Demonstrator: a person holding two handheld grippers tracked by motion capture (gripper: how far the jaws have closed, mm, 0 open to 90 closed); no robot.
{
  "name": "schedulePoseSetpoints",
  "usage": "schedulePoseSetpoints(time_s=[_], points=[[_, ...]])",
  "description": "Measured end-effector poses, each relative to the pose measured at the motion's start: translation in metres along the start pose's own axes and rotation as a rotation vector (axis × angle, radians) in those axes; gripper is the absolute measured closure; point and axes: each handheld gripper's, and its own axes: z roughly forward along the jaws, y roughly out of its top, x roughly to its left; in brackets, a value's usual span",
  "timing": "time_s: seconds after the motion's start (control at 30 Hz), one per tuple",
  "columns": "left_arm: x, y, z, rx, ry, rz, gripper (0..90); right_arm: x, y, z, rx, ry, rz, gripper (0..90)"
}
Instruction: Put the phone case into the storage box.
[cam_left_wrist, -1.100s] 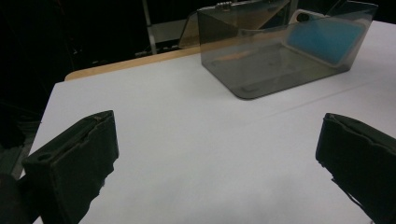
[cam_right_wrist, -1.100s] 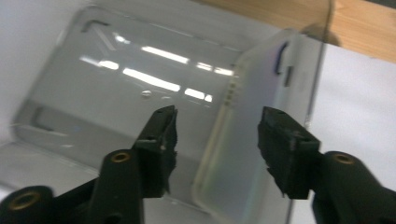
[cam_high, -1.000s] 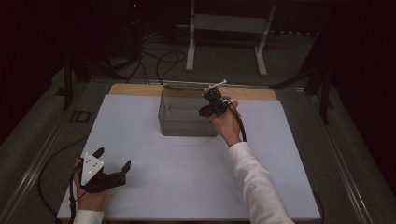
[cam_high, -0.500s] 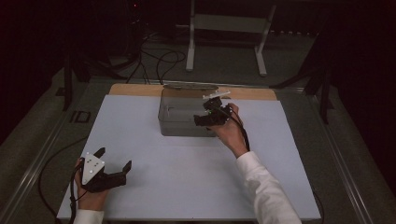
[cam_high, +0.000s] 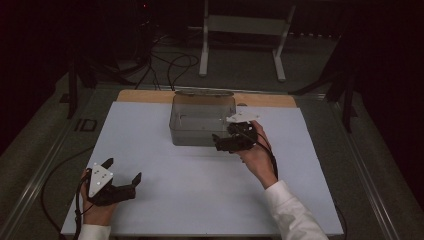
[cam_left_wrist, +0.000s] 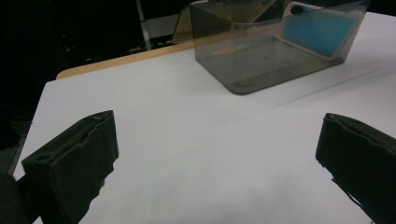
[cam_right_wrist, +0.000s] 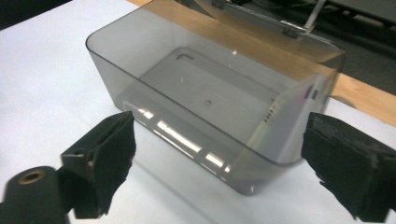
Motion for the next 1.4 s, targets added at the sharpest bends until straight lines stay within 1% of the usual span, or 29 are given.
schedulePoseSetpoints(time_s=[0.07,0.1,0.2,0.27,0.37,0.4,0.5,0.53,0.63,0.67,0.8,0.93,0.97,1.0,1.03,1.1,1.17,1.23,1.3,1.33,1.4], points=[[0.0,0.0,0.0,0.002,-0.004,-0.003,0.1,0.001,-0.007,-0.006,-0.025,-0.019,-0.022,9.6],[0.0,0.0,0.0,0.001,-0.005,-0.003,0.1,0.002,-0.011,-0.009,-0.039,-0.032,-0.023,9.5],[0.001,0.002,-0.001,-0.001,-0.005,0.003,0.1,0.001,-0.023,-0.018,-0.065,-0.03,0.002,9.6],[0.002,0.003,-0.002,0.0,-0.003,0.003,0.1,0.001,-0.031,-0.022,-0.07,-0.037,-0.001,9.6],[0.005,0.004,-0.005,-0.008,0.002,-0.001,0.1,-0.002,-0.041,-0.03,-0.083,-0.031,0.027,9.6],[0.006,0.005,-0.006,-0.011,0.001,-0.005,0.1,-0.002,-0.044,-0.033,-0.1,-0.026,0.039,9.6],[0.008,0.006,-0.008,-0.017,0.001,-0.011,0.1,-0.005,-0.051,-0.043,-0.106,-0.03,0.053,9.6],[0.008,0.007,-0.009,-0.018,0.001,-0.012,0.1,-0.005,-0.052,-0.047,-0.117,-0.031,0.059,9.6],[0.01,0.009,-0.012,-0.018,0.0,-0.009,0.1,-0.006,-0.054,-0.054,-0.135,-0.028,0.058,9.6],[0.01,0.01,-0.013,-0.019,-0.002,-0.01,0.1,-0.005,-0.056,-0.061,-0.148,-0.029,0.046,9.6],[0.014,0.013,-0.019,-0.027,-0.003,-0.018,0.1,-0.002,-0.062,-0.074,-0.16,-0.056,-0.005,9.6],[0.016,0.015,-0.022,-0.033,-0.006,-0.023,0.1,-0.004,-0.069,-0.086,-0.182,-0.06,0.007,9.6],[0.016,0.015,-0.022,-0.035,-0.008,-0.026,0.1,-0.004,-0.071,-0.089,-0.187,-0.062,0.02,9.6],[0.016,0.015,-0.023,-0.036,-0.011,-0.026,0.1,-0.006,-0.075,-0.091,-0.212,-0.063,0.025,9.6],[0.015,0.015,-0.023,-0.038,-0.012,-0.029,0.1,-0.008,-0.08,-0.093,-0.221,-0.063,0.037,9.6],[0.015,0.016,-0.023,-0.037,-0.019,-0.024,0.1,-0.013,-0.09,-0.093,-0.201,-0.083,0.039,9.6],[0.014,0.017,-0.023,-0.039,-0.029,-0.023,0.1,-0.015,-0.099,-0.096,-0.23,-0.085,0.058,9.6],[0.013,0.017,-0.024,-0.041,-0.032,-0.024,0.1,-0.019,-0.107,-0.098,-0.23,-0.088,0.072,9.5],[0.013,0.018,-0.024,-0.043,-0.036,-0.023,0.1,-0.021,-0.115,-0.101,-0.264,-0.089,0.075,9.4],[0.013,0.018,-0.025,-0.048,-0.033,-0.026,0.0,-0.022,-0.117,-0.101,-0.263,-0.095,0.082,9.1],[0.013,0.018,-0.025,-0.051,-0.042,-0.028,0.0,-0.023,-0.123,-0.103,-0.282,-0.102,0.089,9.0]])
